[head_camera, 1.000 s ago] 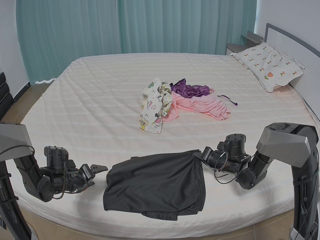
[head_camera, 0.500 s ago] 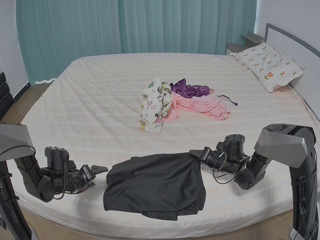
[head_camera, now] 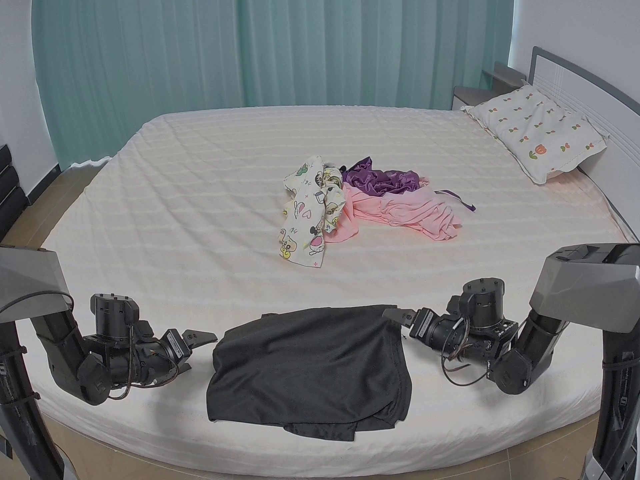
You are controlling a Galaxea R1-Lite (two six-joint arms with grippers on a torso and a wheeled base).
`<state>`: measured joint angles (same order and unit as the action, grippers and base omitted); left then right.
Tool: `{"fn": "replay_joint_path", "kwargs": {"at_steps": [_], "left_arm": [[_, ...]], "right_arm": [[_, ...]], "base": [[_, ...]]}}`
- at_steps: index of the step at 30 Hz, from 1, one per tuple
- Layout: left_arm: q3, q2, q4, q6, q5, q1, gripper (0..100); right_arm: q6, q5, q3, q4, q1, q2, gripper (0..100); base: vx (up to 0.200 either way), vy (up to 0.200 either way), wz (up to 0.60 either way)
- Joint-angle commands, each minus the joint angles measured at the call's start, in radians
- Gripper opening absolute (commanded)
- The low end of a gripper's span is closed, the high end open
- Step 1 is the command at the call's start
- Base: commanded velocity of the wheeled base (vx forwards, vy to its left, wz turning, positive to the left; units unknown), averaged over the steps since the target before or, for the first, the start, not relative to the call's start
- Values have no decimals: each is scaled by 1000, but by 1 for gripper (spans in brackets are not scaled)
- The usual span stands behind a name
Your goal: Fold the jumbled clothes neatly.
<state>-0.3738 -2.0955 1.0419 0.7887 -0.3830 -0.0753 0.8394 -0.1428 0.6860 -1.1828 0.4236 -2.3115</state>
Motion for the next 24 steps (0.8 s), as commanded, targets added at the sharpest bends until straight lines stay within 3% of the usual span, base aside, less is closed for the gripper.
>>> {"fn": "replay_joint_path", "kwargs": {"at_steps": [1,2,5,18,19,24], "left_arm": [[1,-3,3,0,1,-3,100],[1,-6,3,0,1,-3,100],[3,-8,3,-3,4,-4,100],[0,-27,6,-9,10,-3,100],[0,-27,6,-9,10,-3,100],[-4,-32,6,-8,10,-3,100]], "right_arm": [[1,3,-109,-1,49,99,100],[9,2,-244,-9,132,150,100],[10,6,-287,-5,187,144,100],[9,5,-345,-8,211,118,100],[9,3,-347,-6,213,116,0],[7,14,-378,6,253,119,0]], "base": [[0,0,0],[0,0,0],[0,0,0],[0,0,0],[0,0,0],[0,0,0]]}}
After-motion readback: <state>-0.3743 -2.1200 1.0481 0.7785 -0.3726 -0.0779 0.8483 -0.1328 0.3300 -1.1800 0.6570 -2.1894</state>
